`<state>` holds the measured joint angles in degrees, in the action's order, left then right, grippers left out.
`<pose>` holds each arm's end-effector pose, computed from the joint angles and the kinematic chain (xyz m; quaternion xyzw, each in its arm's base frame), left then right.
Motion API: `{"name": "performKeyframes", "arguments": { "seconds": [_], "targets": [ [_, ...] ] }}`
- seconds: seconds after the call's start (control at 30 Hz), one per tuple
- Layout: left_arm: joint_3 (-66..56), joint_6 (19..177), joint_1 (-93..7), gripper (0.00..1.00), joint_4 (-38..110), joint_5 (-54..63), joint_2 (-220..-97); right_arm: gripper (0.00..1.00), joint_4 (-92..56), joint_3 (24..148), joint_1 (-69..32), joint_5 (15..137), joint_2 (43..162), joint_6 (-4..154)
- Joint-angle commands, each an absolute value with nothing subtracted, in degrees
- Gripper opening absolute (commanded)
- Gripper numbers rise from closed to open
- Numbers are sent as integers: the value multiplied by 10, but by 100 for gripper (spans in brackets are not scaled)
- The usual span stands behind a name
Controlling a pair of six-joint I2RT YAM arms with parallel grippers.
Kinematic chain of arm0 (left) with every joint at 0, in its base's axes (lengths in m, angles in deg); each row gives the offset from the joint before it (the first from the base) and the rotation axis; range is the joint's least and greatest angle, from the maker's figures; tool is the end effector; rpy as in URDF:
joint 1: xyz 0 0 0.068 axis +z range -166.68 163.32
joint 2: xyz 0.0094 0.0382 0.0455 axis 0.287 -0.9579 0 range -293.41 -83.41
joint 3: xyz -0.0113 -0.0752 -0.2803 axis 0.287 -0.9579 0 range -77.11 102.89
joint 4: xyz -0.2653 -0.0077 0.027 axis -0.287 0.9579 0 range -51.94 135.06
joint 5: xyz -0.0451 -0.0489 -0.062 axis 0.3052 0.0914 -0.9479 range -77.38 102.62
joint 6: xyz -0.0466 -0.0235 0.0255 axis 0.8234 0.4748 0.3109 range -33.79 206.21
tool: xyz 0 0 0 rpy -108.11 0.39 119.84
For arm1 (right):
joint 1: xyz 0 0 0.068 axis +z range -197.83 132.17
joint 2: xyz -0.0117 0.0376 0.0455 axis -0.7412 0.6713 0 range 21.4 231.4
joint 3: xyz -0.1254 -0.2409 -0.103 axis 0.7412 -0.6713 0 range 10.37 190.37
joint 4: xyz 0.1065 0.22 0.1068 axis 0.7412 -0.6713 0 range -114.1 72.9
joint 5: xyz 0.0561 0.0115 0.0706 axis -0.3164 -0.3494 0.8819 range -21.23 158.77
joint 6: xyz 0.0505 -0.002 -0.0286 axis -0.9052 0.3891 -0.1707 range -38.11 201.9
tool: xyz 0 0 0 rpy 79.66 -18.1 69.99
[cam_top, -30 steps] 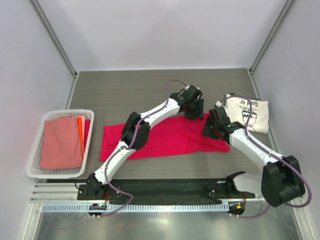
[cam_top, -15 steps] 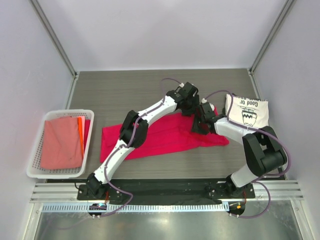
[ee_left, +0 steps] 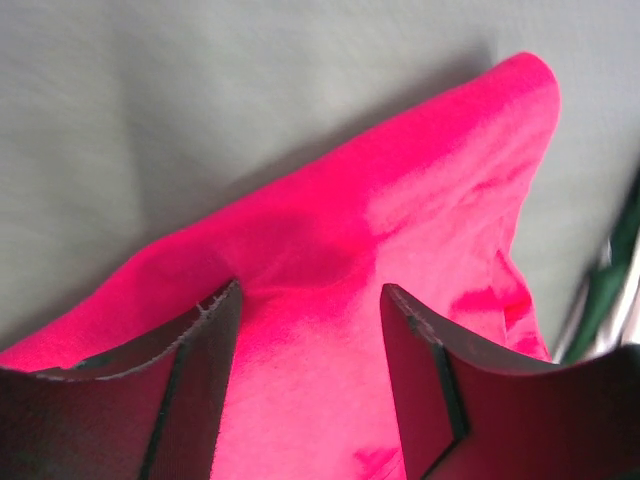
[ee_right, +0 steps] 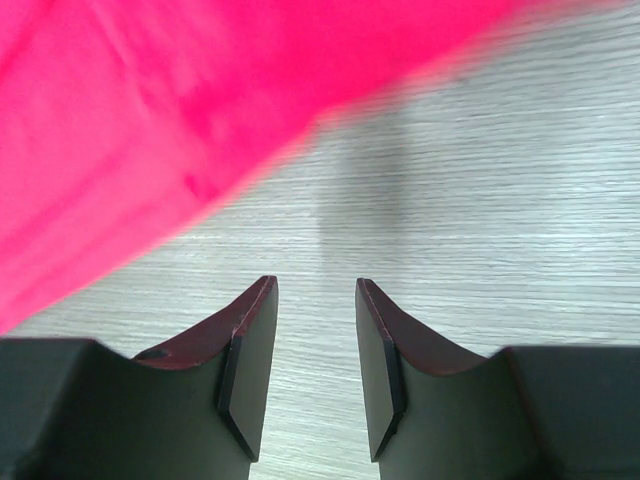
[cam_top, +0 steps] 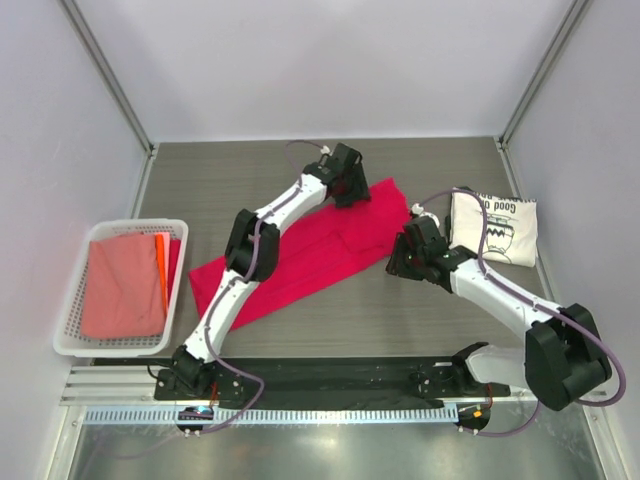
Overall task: Fold and stack the t-shirts
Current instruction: Fold the tshirt
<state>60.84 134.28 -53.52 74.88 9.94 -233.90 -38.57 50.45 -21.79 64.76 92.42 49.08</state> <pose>0.4778 -0.3605 0.1689 -0.0836 0.9338 -0.2505 0.2413 0.2209 0.1048 0.2113 0.0672 0.9438 0.1293 0.2967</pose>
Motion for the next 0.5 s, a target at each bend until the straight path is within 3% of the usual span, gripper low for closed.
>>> {"name": "performKeyframes", "arguments": {
  "seconds": [0.0,0.3,0.47],
  "targets": [
    [585,1331,-484,62,759,173,-2331,43,-395,518,-216,610,918,497],
    [589,1339,-343,64,773,218,-2307,44,-329,565,-216,654,1003,463],
    [518,1322,-286,67,727,203,-2255,48,-274,589,-133,692,1075,425]
  ]
}}
